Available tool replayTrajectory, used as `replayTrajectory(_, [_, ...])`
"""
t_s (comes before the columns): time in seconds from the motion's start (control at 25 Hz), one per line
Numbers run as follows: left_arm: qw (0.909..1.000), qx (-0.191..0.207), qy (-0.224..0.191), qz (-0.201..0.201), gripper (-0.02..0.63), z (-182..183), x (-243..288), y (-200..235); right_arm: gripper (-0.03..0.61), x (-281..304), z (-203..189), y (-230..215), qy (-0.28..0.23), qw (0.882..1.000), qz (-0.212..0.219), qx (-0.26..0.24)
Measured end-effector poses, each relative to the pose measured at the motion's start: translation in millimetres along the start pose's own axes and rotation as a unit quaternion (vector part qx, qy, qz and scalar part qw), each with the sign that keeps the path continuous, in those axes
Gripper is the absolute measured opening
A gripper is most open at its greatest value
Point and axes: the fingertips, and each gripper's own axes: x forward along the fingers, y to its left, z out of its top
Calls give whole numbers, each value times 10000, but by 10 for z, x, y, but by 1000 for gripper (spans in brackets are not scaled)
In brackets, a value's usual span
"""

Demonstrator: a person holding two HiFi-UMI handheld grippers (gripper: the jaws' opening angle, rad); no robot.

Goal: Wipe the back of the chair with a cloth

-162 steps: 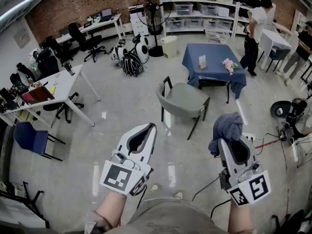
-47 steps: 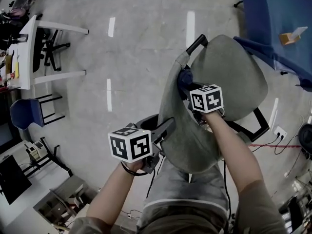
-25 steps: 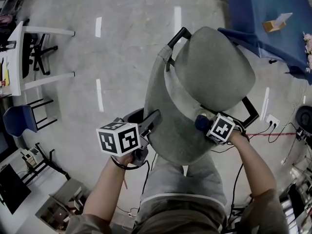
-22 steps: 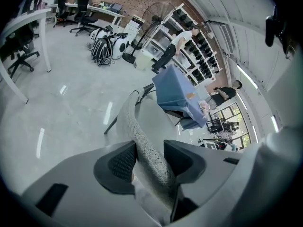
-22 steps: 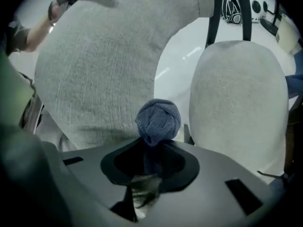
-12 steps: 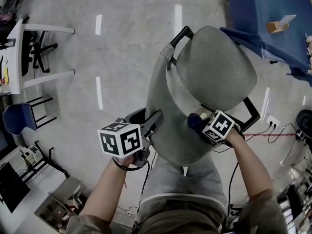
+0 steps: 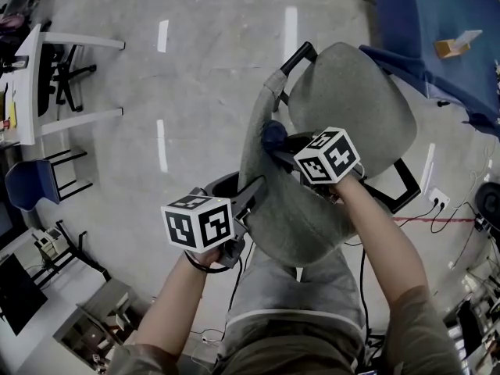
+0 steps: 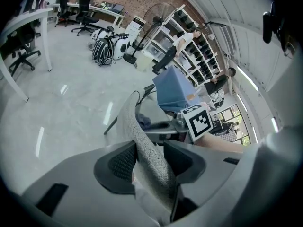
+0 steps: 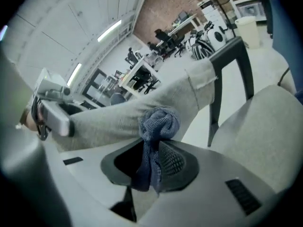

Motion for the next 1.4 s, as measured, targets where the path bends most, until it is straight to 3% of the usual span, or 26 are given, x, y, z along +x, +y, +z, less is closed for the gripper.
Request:
replayTrajectory(0.16, [10000, -16, -13, -9, 198, 18, -3, 2, 106, -11, 305, -216, -497, 9966, -644, -104])
replayTrajectory(0.24, [10000, -7, 0, -7, 198, 12, 2, 3, 105, 14, 256, -165, -552, 9970, -551, -26])
replayTrajectory(0.36, [10000, -4, 5, -6, 198, 0, 13, 8, 101, 43, -22, 72, -361, 9992, -17, 145])
replayTrajectory(0.56, [10000, 23, 36, 10, 197, -5, 11, 17, 100, -100, -778, 469, 511, 9967, 631, -21])
replayTrajectory(0.72, [10000, 46, 50, 0, 198, -11, 20, 13, 100, -481, -1443, 622, 1368, 9861, 938, -91])
replayTrajectory(1.0, [10000, 18, 1, -28, 201, -2, 7, 11, 100, -1377, -2189, 410, 2687, 9603, 745, -22])
replayTrajectory(1.08, [10000, 3, -23, -40, 201, 1, 11, 4, 100, -1466, -2217, 411, 2674, 9612, 673, -65])
replayTrajectory(1.24, [10000, -16, -47, -39, 201, 1, 16, 1, 100, -1237, -2101, 499, 2171, 9751, 454, 45])
replayTrajectory(1.4, [10000, -10, -34, -42, 201, -1, 21, 4, 100, -800, -1696, 679, 1672, 9831, 746, 88])
